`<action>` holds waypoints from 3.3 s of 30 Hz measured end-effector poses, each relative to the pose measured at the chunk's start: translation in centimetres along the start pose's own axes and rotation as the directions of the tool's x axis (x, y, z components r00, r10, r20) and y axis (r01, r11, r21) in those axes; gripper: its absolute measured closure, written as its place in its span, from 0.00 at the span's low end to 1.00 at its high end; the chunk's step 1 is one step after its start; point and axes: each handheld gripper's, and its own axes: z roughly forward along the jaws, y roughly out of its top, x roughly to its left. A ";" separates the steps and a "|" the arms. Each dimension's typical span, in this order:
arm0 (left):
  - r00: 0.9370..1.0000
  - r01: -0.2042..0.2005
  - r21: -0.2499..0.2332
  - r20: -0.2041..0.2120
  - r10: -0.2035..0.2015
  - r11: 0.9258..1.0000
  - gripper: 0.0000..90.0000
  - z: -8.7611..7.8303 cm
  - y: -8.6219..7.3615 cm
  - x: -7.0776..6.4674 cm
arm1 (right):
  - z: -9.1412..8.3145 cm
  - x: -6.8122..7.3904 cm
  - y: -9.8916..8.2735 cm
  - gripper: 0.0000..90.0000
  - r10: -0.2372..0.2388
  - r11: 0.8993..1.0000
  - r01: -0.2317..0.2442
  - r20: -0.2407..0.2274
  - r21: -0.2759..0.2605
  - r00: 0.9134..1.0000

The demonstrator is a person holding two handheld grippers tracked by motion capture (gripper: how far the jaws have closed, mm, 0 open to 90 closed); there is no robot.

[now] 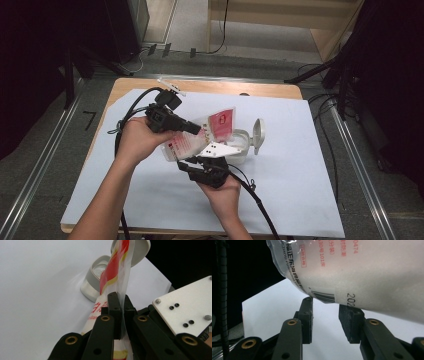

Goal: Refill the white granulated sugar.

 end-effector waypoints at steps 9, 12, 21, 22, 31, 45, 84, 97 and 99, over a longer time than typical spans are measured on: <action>0.999 0.009 -0.085 0.034 -0.007 0.996 1.00 -1.2 -1.4 1.1 | -0.1 0.0 0.0 0.74 0.000 1.000 0.000 -0.017 -0.002 1.000; 0.999 0.026 -0.095 0.039 -0.022 0.995 1.00 -1.6 -2.1 1.9 | -0.1 0.0 -0.1 0.76 -0.009 1.000 0.009 -0.015 0.003 1.000; 0.995 0.059 -0.150 0.087 -0.046 0.987 1.00 -2.9 -3.1 2.3 | -0.3 -0.8 -0.6 0.92 -0.008 1.000 0.008 0.016 0.016 1.000; 0.994 0.067 -0.155 0.093 -0.053 0.986 1.00 -2.9 -3.3 2.3 | -0.5 -1.2 -0.6 0.96 0.011 1.000 -0.011 0.048 0.009 0.999; 0.993 0.074 -0.149 0.102 -0.059 0.986 1.00 -2.6 -3.9 2.3 | -0.7 -2.9 -0.3 0.98 0.074 0.997 -0.072 0.109 -0.026 0.991; 0.995 0.021 -0.117 0.096 -0.009 0.993 1.00 -2.2 -5.4 2.5 | -0.4 -3.1 -0.1 0.99 0.093 0.996 -0.093 0.134 -0.005 0.987; 0.999 -0.031 -0.048 -0.039 0.029 0.998 1.00 -0.3 -6.3 2.9 | -1.8 -3.8 2.0 1.00 0.033 0.999 -0.033 0.180 -0.004 0.983; 0.999 -0.002 -0.145 -0.046 -0.004 0.989 1.00 -1.4 -6.4 3.9 | -3.7 -4.0 2.7 1.00 0.002 0.999 -0.006 0.122 0.034 0.992; 0.999 0.006 -0.168 -0.051 -0.014 0.986 1.00 -1.5 -6.4 4.3 | -4.3 -3.9 2.8 1.00 -0.002 0.999 -0.002 0.098 0.040 0.995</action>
